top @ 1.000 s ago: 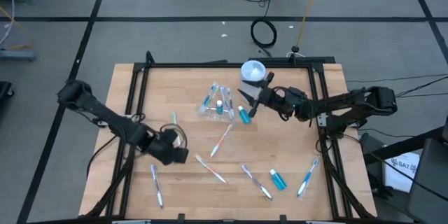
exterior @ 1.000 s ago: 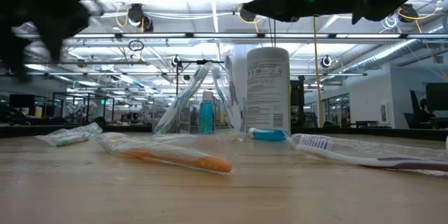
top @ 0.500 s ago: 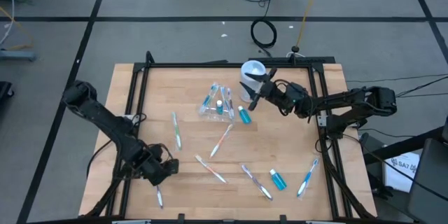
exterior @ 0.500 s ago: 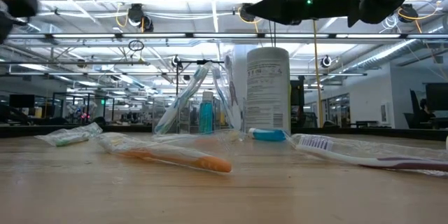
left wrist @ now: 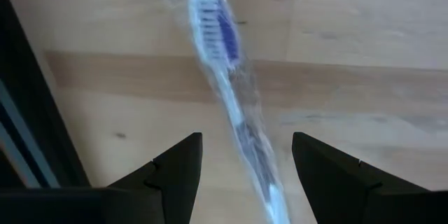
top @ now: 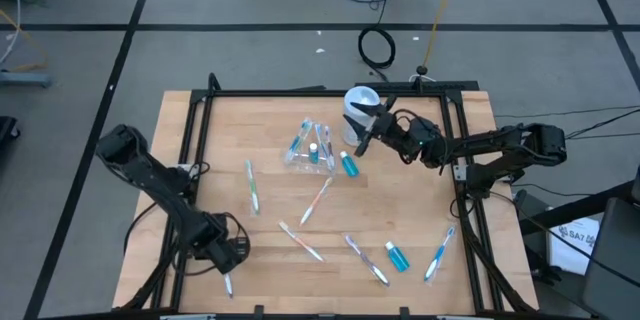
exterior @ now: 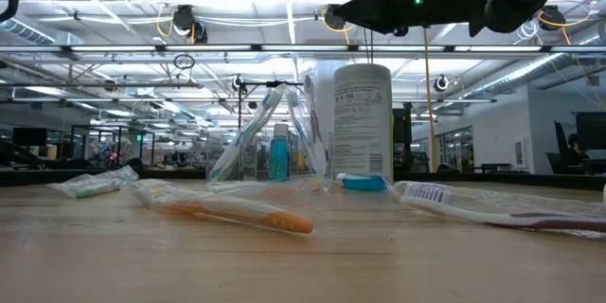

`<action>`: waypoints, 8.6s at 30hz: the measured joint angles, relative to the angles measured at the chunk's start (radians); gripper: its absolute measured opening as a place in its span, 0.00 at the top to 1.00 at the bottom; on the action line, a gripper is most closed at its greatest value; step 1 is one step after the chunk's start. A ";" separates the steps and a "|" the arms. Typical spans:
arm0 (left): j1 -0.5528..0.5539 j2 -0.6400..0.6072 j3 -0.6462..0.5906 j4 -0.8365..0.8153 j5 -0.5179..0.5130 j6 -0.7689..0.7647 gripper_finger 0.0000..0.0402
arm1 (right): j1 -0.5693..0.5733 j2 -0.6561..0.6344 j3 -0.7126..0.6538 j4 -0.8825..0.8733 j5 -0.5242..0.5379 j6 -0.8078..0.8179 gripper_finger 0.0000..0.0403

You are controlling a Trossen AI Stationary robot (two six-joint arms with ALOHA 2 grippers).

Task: Pick & Place toothbrushing station
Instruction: Put the left violet toothbrush into the transparent organizer, then put the blue toothbrush into the transparent organizer

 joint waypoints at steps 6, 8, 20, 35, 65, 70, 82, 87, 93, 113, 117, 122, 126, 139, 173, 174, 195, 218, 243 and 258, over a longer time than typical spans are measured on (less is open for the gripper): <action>-0.011 0.072 0.003 0.000 -0.012 0.005 0.43 | 0.000 0.000 0.000 0.007 0.000 0.037 0.58; -0.012 0.089 0.005 0.005 -0.022 0.032 0.43 | 0.000 0.000 0.000 0.006 0.000 0.033 0.57; -0.013 0.078 0.000 0.085 -0.143 0.311 0.43 | 0.000 0.000 0.000 -0.008 -0.002 0.031 0.58; -0.013 0.078 0.001 0.071 -0.155 0.215 0.43 | 0.001 0.000 0.000 -0.017 -0.002 0.031 0.58; 0.001 0.079 0.001 0.062 -0.159 0.179 0.76 | 0.015 -0.314 0.031 -0.899 -0.003 0.349 0.58; 0.041 0.077 0.000 0.063 -0.139 0.263 0.82 | 0.050 -0.388 0.029 -1.199 0.053 0.553 0.58; 0.136 0.015 -0.003 0.021 -0.229 0.415 0.94 | 0.032 -0.352 0.029 -1.251 0.130 0.603 0.58; 0.190 -0.096 -0.003 0.015 -0.342 0.530 0.97 | 0.032 -0.352 0.029 -1.251 0.130 0.603 0.58; 0.253 -0.251 -0.002 0.016 -0.670 0.746 0.96 | 0.034 -0.351 0.029 -1.251 0.130 0.604 0.58; 0.703 -0.320 0.001 0.800 -1.117 2.036 0.97 | 0.037 -0.350 -0.046 -1.145 -0.001 0.611 0.58; 0.774 -0.257 0.002 0.822 -1.074 2.028 0.98 | 0.050 -0.334 -0.046 -1.145 0.000 0.629 0.58; 0.805 -0.161 0.001 0.830 -1.072 1.979 0.99 | 0.065 -0.295 -0.046 -1.146 -0.001 0.629 0.58; 0.798 -0.101 0.001 0.829 -1.053 1.901 0.98 | 0.070 -0.269 -0.046 -1.146 -0.002 0.629 0.58; 0.792 0.023 0.001 0.818 -1.026 1.828 0.97 | 0.070 -0.254 -0.046 -1.147 -0.003 0.650 0.58; 0.789 -0.046 0.001 0.704 -0.909 1.856 0.71 | 0.100 -0.254 -0.046 -1.146 -0.004 0.651 0.58; 0.785 -0.058 0.001 0.685 -0.908 1.847 0.71 | 0.100 -0.254 -0.046 -1.146 -0.004 0.651 0.58; 0.663 -0.131 0.000 0.533 -0.564 1.716 0.71 | 0.100 -0.254 -0.046 -1.145 -0.002 0.652 0.58; 0.677 -0.169 0.001 0.077 -0.552 1.715 0.71 | 0.382 -0.199 0.006 -0.776 -0.023 0.700 0.66; 0.761 -0.189 0.001 0.204 -0.629 1.970 0.71 | 0.697 0.086 0.376 -1.864 -0.325 1.854 0.67; 0.761 -0.189 0.001 0.255 -0.629 2.020 0.71 | 0.845 0.086 0.375 -2.082 -0.573 2.365 0.65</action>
